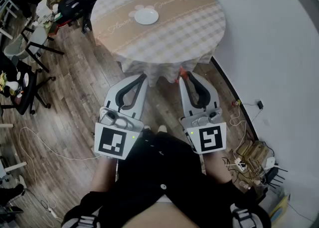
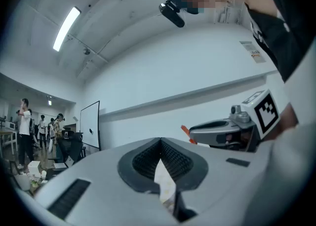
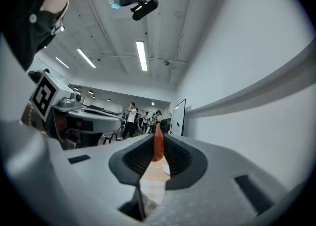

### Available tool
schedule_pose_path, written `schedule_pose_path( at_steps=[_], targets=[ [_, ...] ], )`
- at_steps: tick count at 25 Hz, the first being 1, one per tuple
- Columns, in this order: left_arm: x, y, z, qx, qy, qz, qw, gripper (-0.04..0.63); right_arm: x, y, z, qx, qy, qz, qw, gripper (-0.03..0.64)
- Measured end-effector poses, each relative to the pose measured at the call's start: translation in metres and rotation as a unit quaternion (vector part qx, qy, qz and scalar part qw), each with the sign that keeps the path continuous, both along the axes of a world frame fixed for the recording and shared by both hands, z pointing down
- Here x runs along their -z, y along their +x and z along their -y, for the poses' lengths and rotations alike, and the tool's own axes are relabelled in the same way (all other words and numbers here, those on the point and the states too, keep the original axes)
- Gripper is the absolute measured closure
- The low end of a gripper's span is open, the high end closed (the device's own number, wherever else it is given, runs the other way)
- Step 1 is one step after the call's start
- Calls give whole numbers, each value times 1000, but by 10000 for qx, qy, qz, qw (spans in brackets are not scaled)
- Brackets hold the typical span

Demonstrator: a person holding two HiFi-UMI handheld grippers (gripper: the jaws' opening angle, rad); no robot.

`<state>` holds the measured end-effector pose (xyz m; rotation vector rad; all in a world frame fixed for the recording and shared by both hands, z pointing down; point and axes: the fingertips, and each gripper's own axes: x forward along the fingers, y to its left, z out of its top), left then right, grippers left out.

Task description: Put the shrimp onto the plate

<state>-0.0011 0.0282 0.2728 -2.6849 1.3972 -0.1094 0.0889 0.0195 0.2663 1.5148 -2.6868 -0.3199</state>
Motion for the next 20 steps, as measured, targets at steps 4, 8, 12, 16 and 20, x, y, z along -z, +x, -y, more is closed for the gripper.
schedule_pose_path(
  at_steps=[4,8,12,16,20],
  targets=[
    [-2,2,1,-27,4,-1,10000,592,0,1,1,-24,55,11,10000,568],
    [-2,1,1,-24,-15,-18,10000,592,0,0,1,-22,63,23,10000,568],
    [-2,1,3,-21,-12,-26,10000,592,-2,0,2,-16,-24,-21,10000,568],
    [-4,0,5,-6,-41,-35,10000,592,-2,0,4,6,-39,33,10000,568],
    [-3,0,6,-16,-32,-34,10000,592,-2,1,6,-30,-67,89,9999,568]
  ],
)
